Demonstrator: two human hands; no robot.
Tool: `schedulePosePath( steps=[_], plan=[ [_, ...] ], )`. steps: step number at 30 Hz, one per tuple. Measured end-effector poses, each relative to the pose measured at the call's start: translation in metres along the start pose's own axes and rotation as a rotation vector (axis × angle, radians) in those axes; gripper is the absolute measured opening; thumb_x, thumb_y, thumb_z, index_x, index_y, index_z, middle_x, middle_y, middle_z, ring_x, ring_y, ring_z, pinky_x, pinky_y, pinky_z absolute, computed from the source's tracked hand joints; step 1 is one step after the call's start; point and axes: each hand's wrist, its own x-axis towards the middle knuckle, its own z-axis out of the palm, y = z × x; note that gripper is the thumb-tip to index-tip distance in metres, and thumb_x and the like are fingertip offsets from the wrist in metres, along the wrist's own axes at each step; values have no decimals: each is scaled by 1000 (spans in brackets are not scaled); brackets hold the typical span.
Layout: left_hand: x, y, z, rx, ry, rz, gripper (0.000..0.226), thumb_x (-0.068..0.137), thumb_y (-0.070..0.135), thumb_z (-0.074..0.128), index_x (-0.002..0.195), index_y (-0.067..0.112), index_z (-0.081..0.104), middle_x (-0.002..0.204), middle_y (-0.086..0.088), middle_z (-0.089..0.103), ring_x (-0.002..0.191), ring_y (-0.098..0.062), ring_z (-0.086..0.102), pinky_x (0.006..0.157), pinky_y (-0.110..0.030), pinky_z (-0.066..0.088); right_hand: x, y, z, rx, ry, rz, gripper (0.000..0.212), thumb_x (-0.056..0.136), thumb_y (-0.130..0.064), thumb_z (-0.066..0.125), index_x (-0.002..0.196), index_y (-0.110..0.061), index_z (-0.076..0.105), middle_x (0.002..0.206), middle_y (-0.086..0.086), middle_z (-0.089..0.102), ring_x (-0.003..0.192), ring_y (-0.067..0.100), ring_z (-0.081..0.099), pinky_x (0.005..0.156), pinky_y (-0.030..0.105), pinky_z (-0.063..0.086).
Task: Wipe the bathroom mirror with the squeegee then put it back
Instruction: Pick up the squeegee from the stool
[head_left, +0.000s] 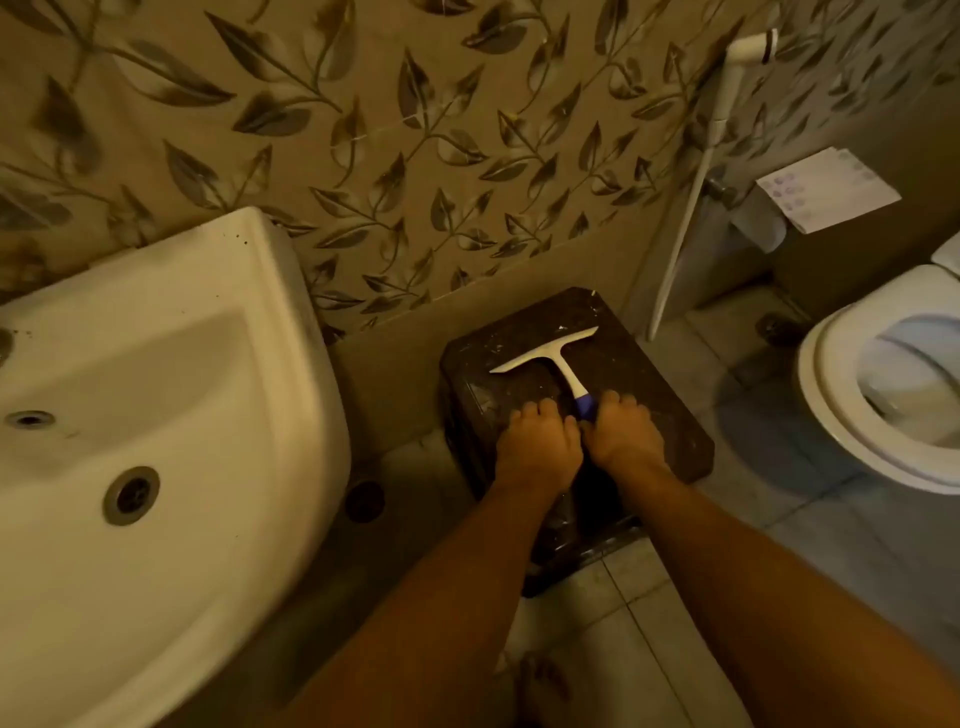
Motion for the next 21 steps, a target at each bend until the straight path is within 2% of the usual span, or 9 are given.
schedulePosePath(
  steps=[5,10,16,21],
  plan=[
    [4,-1,7,25,-34,-29,41,104,42,36,126,11,53,127,-13,55,116,-27,51,93,-41,48,6,6,15,-12,-25,18,36,100,-32,56,128,-10,51,127,16,60,120,34,52,93,45,48],
    [8,5,0,65,-24,-13,44,104,43,34,130,11,51,130,-13,54,120,-28,50,96,-41,46,4,4,20,42,-19,37,27,102,-27,52,122,-8,50,117,15,64,104,32,64,79,39,49],
    [-2,19,-41,133,29,37,44,104,42,34,131,11,50,131,-14,54,121,-29,50,99,-43,45,-16,-4,-5,48,-35,48,25,100,-23,55,121,-11,50,115,12,64,102,28,64,84,40,53],
    [-24,22,-97,188,98,98,46,105,42,34,136,11,49,135,-15,53,124,-30,48,101,-43,43,-48,-19,-49,107,1,31,35,97,-27,62,127,-16,49,112,6,63,99,21,63,88,40,56]
  ],
)
